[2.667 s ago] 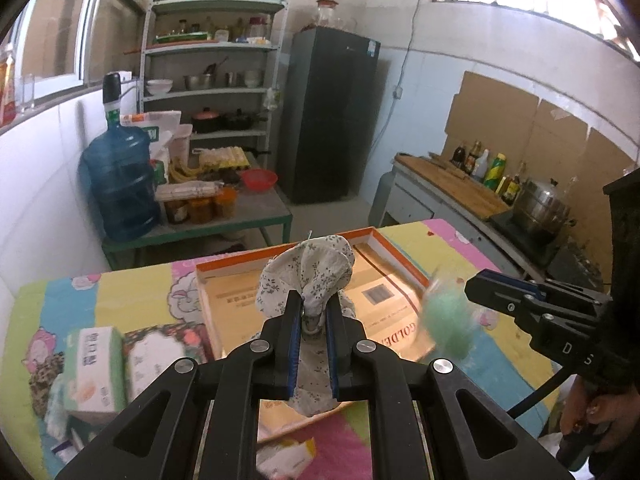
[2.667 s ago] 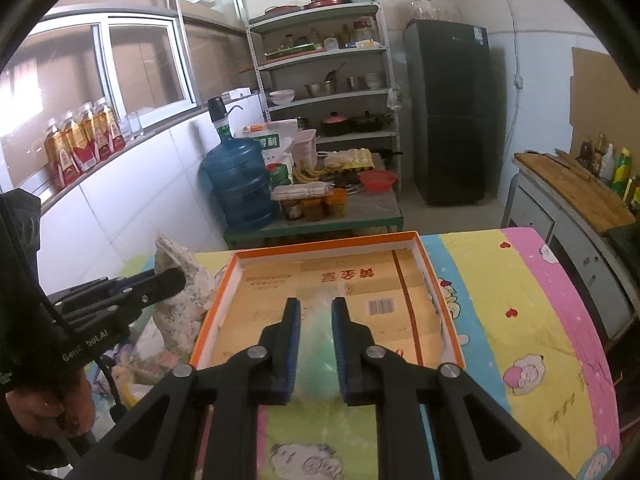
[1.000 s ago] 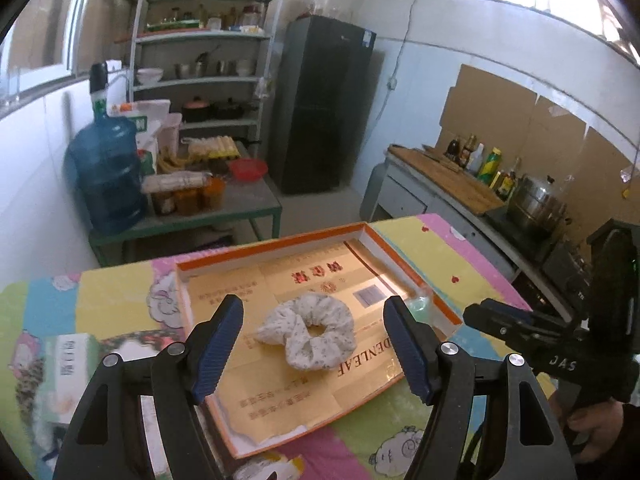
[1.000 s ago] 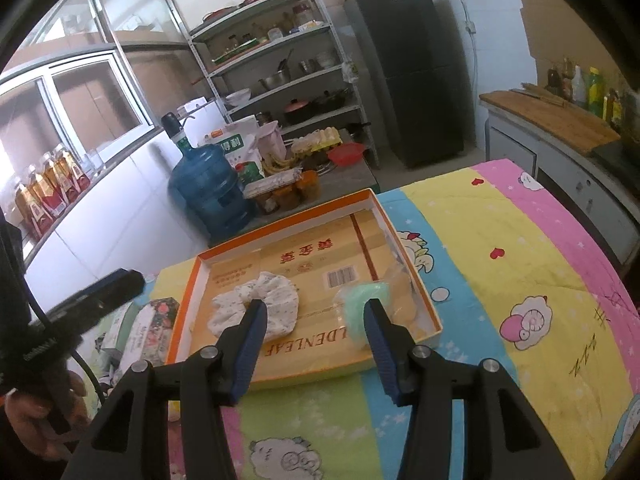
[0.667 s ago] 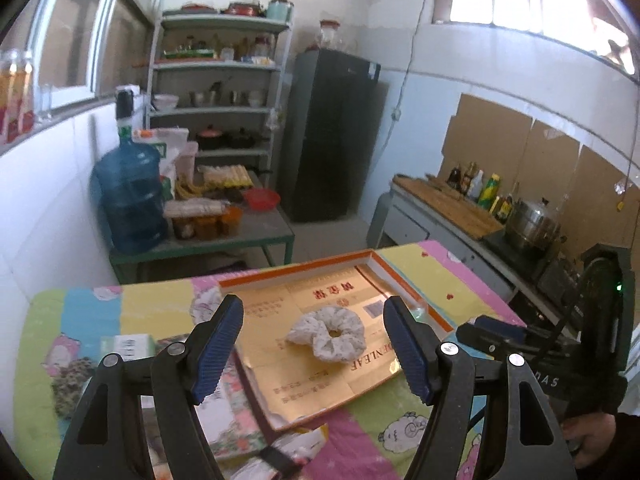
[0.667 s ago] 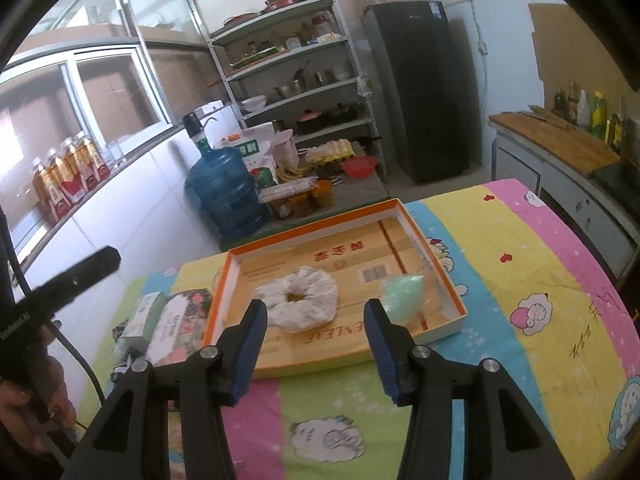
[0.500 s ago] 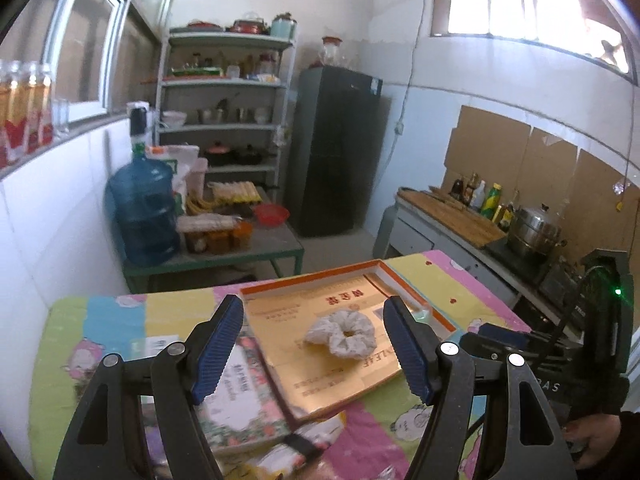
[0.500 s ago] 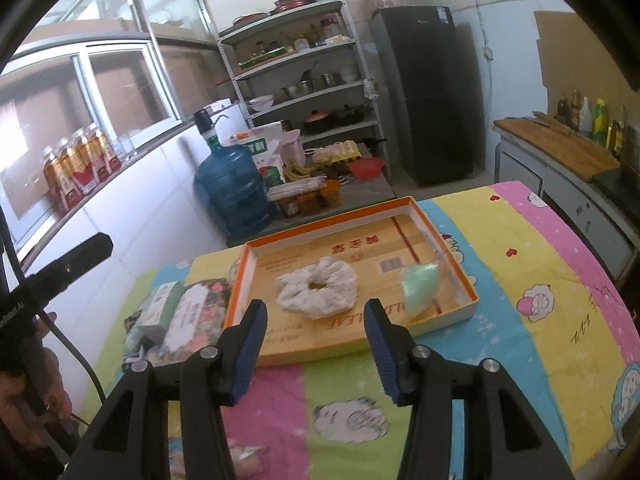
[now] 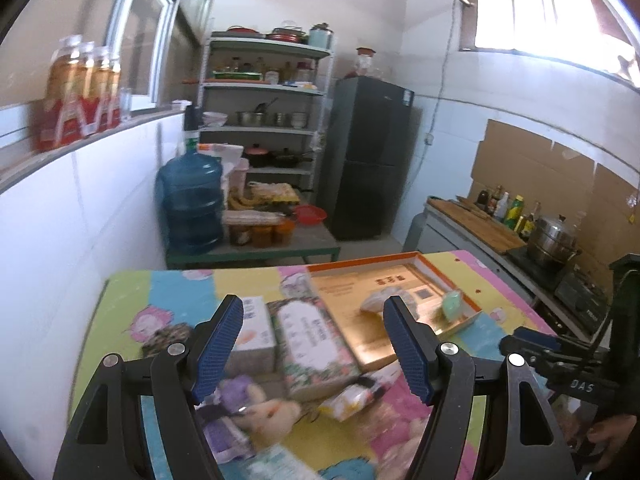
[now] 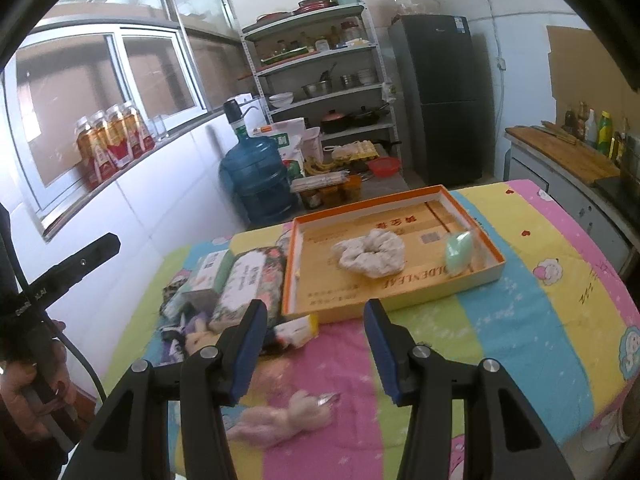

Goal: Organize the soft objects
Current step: 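Move the left gripper back to the white-and-purple snack bag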

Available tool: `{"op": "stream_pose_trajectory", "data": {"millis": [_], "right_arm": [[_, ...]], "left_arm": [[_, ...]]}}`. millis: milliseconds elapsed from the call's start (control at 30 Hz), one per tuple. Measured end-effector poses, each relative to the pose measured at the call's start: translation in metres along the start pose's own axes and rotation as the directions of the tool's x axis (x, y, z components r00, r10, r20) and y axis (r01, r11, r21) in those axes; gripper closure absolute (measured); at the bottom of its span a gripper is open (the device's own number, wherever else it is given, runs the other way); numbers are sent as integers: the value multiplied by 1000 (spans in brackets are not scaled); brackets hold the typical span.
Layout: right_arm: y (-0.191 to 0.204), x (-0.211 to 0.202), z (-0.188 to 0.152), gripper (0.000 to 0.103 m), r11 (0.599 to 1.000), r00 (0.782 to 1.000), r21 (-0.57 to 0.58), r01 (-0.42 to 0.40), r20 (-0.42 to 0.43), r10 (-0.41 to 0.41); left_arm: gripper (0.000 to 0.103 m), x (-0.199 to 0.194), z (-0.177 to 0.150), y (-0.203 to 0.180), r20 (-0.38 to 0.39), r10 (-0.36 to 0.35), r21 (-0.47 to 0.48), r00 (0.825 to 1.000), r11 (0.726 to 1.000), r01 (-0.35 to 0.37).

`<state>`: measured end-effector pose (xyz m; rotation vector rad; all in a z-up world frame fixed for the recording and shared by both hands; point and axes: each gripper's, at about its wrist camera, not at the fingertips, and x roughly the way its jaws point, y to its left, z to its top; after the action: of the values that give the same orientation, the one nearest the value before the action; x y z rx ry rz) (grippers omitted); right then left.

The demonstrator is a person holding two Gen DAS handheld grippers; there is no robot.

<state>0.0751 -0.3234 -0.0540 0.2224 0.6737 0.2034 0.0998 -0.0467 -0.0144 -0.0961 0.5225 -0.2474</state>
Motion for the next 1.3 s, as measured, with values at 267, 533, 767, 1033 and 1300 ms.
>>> {"op": "stream_pose_trajectory", "data": {"millis": [267, 533, 767, 1033, 1300], "right_arm": [[38, -8, -19, 53, 1000, 1000, -22, -13, -7, 13], [58, -4, -39, 53, 1000, 999, 3, 7, -35, -7], [73, 5, -53, 53, 1000, 997, -10, 5, -76, -5], [88, 14, -56, 53, 998, 994, -61, -2, -108, -4], [79, 17, -54, 53, 997, 991, -79, 9, -136, -20]], "left_arm": [[29, -30, -20, 37, 4, 41, -18, 999, 999, -40], [29, -52, -44, 72, 3, 70, -45, 998, 997, -70], [29, -54, -77, 92, -51, 79, -42, 996, 996, -81], [29, -32, -98, 101, -118, 65, -84, 991, 994, -75], [29, 15, -103, 97, -174, 55, -145, 983, 986, -81]]}}
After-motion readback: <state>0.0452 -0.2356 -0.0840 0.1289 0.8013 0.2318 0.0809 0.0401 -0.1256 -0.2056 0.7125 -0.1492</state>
